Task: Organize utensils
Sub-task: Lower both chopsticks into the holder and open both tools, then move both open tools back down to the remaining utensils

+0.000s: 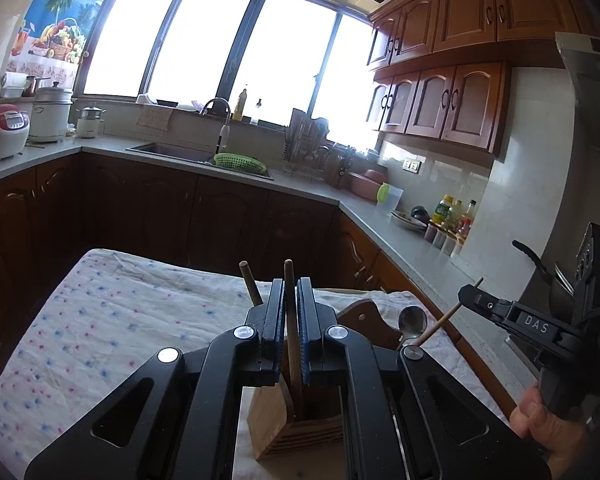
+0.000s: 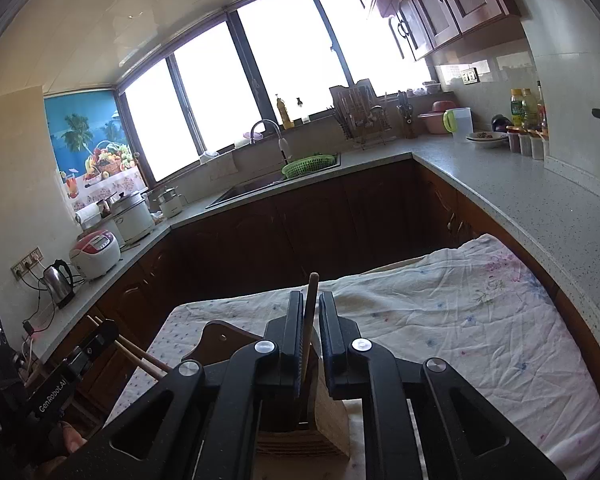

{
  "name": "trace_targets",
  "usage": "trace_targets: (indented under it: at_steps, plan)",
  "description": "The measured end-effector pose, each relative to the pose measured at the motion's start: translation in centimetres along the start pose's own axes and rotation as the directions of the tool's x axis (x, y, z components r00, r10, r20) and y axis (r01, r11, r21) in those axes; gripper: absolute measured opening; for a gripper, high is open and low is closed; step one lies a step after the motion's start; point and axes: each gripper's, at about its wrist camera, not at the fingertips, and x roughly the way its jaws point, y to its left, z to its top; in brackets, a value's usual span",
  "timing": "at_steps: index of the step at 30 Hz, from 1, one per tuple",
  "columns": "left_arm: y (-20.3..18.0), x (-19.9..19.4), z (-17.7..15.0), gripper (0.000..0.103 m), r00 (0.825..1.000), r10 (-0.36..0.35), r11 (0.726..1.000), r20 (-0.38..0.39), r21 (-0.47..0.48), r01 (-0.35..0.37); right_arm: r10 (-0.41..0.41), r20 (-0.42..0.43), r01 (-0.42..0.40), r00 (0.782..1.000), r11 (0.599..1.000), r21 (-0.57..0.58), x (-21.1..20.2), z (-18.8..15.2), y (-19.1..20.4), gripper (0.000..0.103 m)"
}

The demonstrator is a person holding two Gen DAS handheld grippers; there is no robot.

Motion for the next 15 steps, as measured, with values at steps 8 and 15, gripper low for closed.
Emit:
trace_targets:
  at_steps: [8,15]
  plan:
    - [-0.7,-4.4,0.2,0.070,0.997,-0.043,0.999,0.057,-0.012,0.044,0.027,0.099,-0.032,0.995,0.998,0.050,-4.6,0.2,-0.6,0.081]
    - [0.2,-9.7,-1.4,0.095,0.996,-0.022,0.999,0.091,-0.033,0.025,0.039,0.155,-0.049,0.987,0.997,0.060,-10.0,-2.3,-1.1,0.102]
